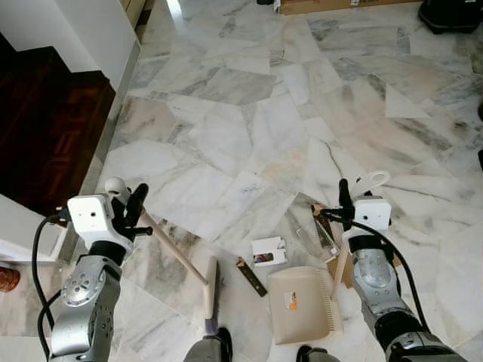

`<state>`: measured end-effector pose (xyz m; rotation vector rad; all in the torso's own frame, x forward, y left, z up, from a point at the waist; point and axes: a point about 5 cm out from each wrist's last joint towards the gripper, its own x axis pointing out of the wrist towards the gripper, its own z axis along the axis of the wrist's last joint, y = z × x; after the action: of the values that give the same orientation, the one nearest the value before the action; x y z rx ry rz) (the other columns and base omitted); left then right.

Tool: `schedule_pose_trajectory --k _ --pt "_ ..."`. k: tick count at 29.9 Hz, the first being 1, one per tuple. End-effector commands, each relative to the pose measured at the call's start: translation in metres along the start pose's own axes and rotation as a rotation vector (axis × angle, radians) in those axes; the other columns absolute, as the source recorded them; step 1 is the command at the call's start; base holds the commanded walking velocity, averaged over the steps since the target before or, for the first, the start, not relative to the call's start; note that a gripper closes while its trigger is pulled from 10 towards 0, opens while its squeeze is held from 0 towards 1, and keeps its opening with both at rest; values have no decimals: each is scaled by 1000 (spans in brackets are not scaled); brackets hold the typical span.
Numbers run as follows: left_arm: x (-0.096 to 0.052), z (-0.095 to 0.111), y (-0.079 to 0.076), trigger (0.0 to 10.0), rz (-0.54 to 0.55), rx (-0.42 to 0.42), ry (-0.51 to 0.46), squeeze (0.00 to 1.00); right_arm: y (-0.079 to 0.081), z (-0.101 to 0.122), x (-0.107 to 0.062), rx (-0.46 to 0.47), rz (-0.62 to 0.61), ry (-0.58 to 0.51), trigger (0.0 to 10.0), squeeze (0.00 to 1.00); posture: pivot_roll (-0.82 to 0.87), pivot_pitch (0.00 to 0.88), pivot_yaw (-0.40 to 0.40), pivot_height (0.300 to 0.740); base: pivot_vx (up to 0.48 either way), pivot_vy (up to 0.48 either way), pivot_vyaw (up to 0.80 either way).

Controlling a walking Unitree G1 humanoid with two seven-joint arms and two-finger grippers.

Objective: Sweep floor

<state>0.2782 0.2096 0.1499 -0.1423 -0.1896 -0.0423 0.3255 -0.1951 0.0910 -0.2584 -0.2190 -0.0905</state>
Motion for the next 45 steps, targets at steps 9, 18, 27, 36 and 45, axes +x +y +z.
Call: schedule_pose_trajectory --k 9,18,27,36,45 --pt "16 -2 8 10000 42 41 -36 0 2 -27 -27 -5 52 123 10000 0 152 334 125 740 0 0 0" --pt "28 -18 3 10000 -30 29 9 0 -6 -32 -36 1 28 133 10000 0 109 345 111 740 0 0 0" --pt "32 -29 -16 10000 -197 -51 105 0 -11 -31 -33 -11 28 136 10000 0 103 328 102 740 0 0 0" --pt "26 -25 -24 10000 -250 -72 158 0 -8 -26 -22 0 18 135 10000 0 112 251 113 740 0 0 0" --pt "21 -8 -45 10000 -200 -332 114 0 -2 -20 -10 19 7 135 10000 0 148 193 122 740 0 0 0"
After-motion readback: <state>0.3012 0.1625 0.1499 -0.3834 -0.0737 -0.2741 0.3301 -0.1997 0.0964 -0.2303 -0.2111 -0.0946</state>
